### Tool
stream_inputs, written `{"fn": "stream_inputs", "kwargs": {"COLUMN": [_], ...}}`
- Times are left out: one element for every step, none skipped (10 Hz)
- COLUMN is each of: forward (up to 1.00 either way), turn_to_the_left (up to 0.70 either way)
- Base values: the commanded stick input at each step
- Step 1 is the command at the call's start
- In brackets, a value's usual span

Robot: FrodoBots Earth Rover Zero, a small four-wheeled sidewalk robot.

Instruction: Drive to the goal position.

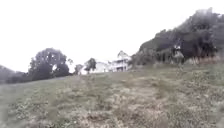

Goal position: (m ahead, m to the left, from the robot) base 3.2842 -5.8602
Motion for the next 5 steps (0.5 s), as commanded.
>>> {"fn": "stream_inputs", "kwargs": {"forward": [0.5,0.5,0.5,0.5,0.5], "turn_to_the_left": [-0.19,-0.08,0.0,0.0,0.0]}}
